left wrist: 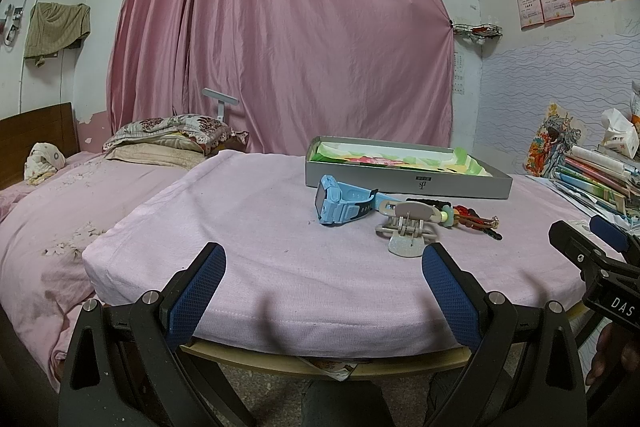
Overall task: Organize jewelry
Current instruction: 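Move the left gripper to the grey hair clip and grasp it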
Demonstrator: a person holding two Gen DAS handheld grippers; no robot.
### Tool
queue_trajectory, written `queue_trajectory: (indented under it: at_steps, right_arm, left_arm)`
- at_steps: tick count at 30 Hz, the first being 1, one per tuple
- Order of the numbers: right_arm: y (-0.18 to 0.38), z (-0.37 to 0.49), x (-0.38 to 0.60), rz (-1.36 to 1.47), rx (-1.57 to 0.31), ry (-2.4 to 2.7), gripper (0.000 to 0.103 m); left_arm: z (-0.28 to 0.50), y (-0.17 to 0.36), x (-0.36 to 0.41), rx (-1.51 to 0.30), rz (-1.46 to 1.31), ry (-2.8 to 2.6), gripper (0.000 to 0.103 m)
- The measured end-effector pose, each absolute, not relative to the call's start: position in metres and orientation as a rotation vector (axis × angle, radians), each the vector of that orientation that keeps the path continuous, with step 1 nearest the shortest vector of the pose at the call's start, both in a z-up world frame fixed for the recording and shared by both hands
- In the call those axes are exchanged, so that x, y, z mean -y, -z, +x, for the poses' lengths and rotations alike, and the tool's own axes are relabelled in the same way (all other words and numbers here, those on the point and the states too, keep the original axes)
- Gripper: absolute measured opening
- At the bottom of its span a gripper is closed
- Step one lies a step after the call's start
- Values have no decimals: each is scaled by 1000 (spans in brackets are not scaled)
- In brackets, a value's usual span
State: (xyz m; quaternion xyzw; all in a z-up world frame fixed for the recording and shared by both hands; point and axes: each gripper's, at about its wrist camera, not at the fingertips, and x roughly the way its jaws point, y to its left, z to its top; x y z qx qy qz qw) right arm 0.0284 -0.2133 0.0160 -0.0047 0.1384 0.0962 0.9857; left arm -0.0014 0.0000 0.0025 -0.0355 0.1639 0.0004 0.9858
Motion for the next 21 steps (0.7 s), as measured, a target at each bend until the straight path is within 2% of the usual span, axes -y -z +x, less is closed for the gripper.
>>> queue_trajectory:
  at_steps: [12, 21]
  right_arm:
    - [-13, 40, 220, 1, -296, -205, 103]
    - [-31, 57, 232, 10, -288, -280, 103]
  left_arm:
    - [6, -4, -1, -328, -66, 6, 96]
    - [42, -11, -4, -368, -94, 92, 96]
